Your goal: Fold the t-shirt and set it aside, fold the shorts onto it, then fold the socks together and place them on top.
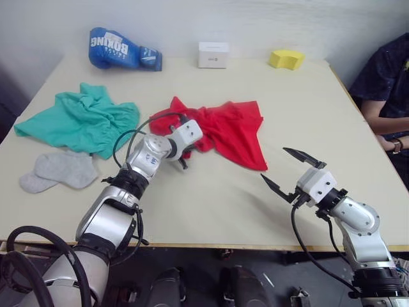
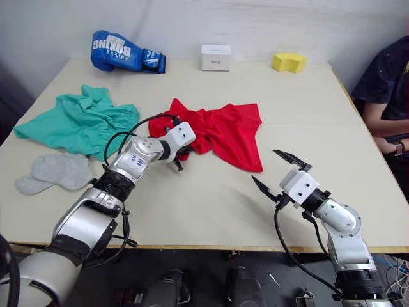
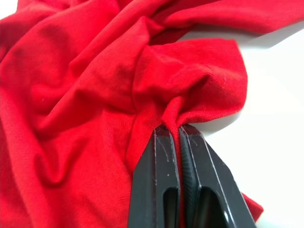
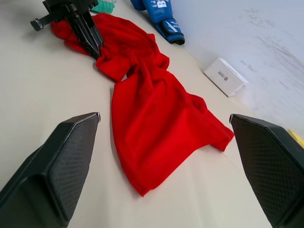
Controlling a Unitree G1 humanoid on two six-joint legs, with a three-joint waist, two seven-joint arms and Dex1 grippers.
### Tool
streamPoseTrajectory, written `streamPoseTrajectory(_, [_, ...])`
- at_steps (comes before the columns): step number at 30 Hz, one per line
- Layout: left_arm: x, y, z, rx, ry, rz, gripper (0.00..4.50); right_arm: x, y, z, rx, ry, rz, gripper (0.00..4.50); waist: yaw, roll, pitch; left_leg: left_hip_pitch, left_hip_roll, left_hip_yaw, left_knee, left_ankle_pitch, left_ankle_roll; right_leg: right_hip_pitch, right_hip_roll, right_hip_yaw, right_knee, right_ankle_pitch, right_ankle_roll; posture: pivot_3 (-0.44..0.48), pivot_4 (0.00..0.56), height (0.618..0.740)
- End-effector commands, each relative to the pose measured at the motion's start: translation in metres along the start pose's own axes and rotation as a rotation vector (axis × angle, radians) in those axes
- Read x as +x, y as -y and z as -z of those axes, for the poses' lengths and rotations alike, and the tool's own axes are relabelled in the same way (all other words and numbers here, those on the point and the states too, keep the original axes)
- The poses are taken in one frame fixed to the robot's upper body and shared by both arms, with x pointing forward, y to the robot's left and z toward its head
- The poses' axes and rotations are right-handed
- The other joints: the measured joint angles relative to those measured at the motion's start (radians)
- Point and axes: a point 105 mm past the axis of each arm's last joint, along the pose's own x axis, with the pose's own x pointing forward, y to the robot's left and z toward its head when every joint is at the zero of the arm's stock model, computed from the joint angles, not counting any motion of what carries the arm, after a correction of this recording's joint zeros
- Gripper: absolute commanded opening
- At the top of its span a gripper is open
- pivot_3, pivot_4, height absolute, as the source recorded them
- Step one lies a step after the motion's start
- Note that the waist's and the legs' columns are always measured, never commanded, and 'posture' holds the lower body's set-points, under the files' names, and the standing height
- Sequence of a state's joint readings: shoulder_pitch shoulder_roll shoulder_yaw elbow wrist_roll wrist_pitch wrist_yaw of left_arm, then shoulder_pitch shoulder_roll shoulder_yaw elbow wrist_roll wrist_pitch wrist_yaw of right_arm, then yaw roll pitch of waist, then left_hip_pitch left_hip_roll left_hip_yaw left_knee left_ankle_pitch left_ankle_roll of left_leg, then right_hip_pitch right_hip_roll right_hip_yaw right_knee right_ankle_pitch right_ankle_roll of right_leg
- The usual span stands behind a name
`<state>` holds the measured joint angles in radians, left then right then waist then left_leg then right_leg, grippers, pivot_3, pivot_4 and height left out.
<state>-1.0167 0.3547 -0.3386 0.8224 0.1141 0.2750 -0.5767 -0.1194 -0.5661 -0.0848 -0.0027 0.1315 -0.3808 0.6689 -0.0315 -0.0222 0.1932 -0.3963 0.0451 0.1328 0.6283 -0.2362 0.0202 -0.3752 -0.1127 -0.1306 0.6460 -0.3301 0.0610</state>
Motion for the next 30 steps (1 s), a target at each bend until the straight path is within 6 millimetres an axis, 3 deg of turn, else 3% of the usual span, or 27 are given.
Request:
streamPoseTrajectory(1, [-0.003,0.012,0.055,-0.233,-0.128,0.093,0.02,0.005,-0.003,-0.009,0.018,0.040,-0.030,4.50,-0.001,0.000,0.000,0.001,0.001,0.001,0.000,-0.001,-0.001,0.000,0.000,0.001,0.000,-0.001,-0.001,0.000,0.150,0.740])
streamPoseTrajectory(4, [-0.017,0.007,0.034,-0.357,0.016,0.198,0.02,0.009,-0.004,-0.008,0.045,0.034,-0.062,4.50,-0.003,0.000,0.000,0.003,0.002,0.004,-0.001,-0.002,-0.003,0.000,0.002,0.003,0.001,-0.002,-0.003,0.000,0.150,0.740])
streamPoseTrajectory(6, [-0.035,-0.008,0.031,-0.384,0.062,0.203,0.02,0.012,0.000,-0.008,0.058,0.023,-0.066,4.50,-0.004,-0.001,0.001,0.003,0.003,0.005,-0.001,-0.002,-0.006,-0.002,0.003,0.004,0.003,-0.005,-0.003,0.000,0.150,0.740])
streamPoseTrajectory(12, [-0.082,-0.027,0.018,-0.232,0.114,0.221,0.02,0.036,-0.003,0.009,0.013,-0.117,-0.234,4.50,-0.002,-0.006,0.004,0.003,0.003,0.011,0.000,-0.002,-0.008,-0.008,0.003,0.012,0.009,-0.007,-0.004,0.000,0.150,0.740])
streamPoseTrajectory(17, [-0.108,-0.024,0.009,-0.174,0.152,0.204,0.02,0.054,0.003,0.025,-0.011,-0.263,-0.292,4.50,0.007,-0.007,0.004,-0.010,0.002,0.012,0.004,-0.001,-0.007,-0.020,0.001,0.014,0.014,-0.007,-0.004,0.000,0.150,0.740])
streamPoseTrajectory(23, [-0.121,-0.010,0.030,-0.163,0.102,0.136,0.02,0.062,0.016,0.065,-0.154,-0.504,-0.272,4.50,-0.002,-0.007,0.004,-0.009,0.001,0.014,0.005,-0.001,-0.006,-0.019,0.000,0.016,0.013,-0.007,-0.004,0.000,0.150,0.740])
streamPoseTrajectory(29, [-0.126,-0.011,0.043,-0.179,0.081,0.069,0.02,0.067,0.026,0.080,-0.239,-0.601,-0.287,4.50,0.004,-0.009,0.003,-0.007,0.002,0.014,0.005,-0.001,-0.006,-0.019,0.000,0.016,0.014,-0.005,-0.003,0.000,0.150,0.740])
streamPoseTrajectory(30, [-0.127,-0.012,0.047,-0.150,0.057,0.055,0.00,0.068,0.026,0.082,-0.249,-0.609,-0.290,4.32,0.005,-0.010,0.002,-0.007,0.002,0.014,0.005,-0.001,-0.006,-0.018,0.000,0.017,0.014,-0.005,-0.003,0.000,0.150,0.740])
